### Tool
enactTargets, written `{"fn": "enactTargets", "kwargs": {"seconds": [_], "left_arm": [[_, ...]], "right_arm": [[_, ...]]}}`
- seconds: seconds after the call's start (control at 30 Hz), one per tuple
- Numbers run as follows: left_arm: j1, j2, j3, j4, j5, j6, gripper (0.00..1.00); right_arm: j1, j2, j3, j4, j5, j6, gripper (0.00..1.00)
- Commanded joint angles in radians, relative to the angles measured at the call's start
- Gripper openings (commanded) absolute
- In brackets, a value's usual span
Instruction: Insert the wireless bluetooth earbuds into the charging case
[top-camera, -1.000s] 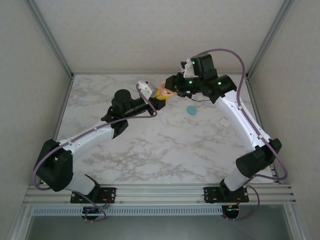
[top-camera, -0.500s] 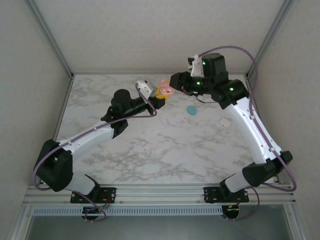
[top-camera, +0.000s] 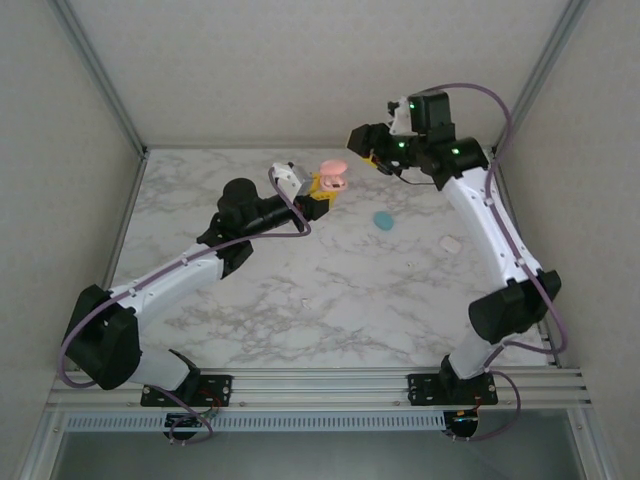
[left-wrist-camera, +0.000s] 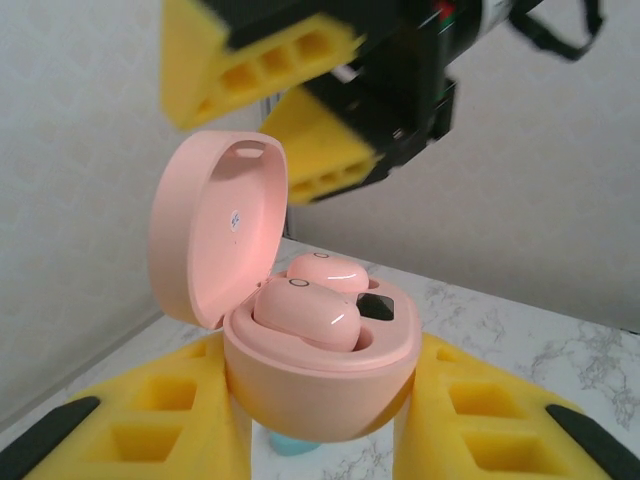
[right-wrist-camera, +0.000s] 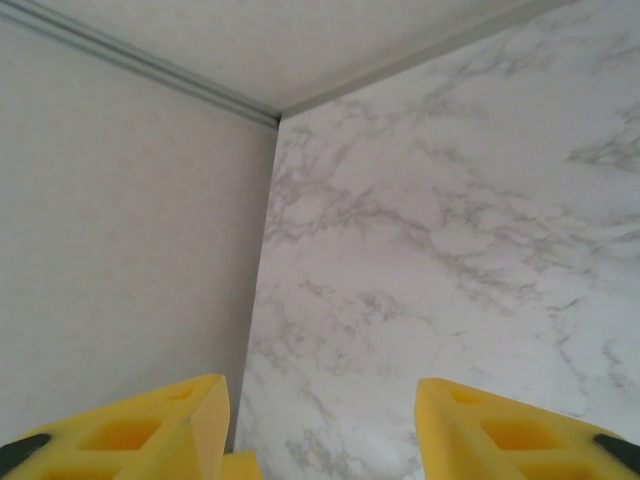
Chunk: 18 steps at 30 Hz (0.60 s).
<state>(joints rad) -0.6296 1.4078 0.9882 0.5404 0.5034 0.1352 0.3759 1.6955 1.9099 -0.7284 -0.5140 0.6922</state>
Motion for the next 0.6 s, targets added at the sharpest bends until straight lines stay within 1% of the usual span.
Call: {"fn": "enactTargets", "kwargs": {"seconds": [0.0, 0.13, 0.27, 0.37, 0.47, 0.57], "left_arm": [[-0.01, -0.024, 0.033, 0.001, 0.016, 0.012, 0.18], [-0.01, -0.017, 0.043, 0.009, -0.015, 0.001, 0.18], [-0.01, -0.004, 0.052, 0.044, -0.032, -0.033, 0.18], [-0.01, 0.005, 0.059, 0.061, -0.034, -0.045, 0.18], [-0.01, 0.011, 0.065, 0.078, -0.032, -0.053, 0.18], [-0.01, 0.011, 0.072, 0.08, -0.014, -0.055, 0.18]], "right_arm": [[0.004, 0.025, 0.062, -0.026, -0.145, -0.002, 0.53], [0.005, 0.02, 0.05, -0.032, -0.228, -0.032, 0.53], [0.003, -0.011, 0.019, -0.085, -0.276, -0.102, 0.54], [-0.002, -0.042, -0.03, -0.085, -0.315, -0.115, 0.54], [-0.014, -0.071, -0.08, -0.056, -0.343, -0.095, 0.54], [-0.037, -0.105, -0.156, 0.047, -0.381, -0.018, 0.55]]}}
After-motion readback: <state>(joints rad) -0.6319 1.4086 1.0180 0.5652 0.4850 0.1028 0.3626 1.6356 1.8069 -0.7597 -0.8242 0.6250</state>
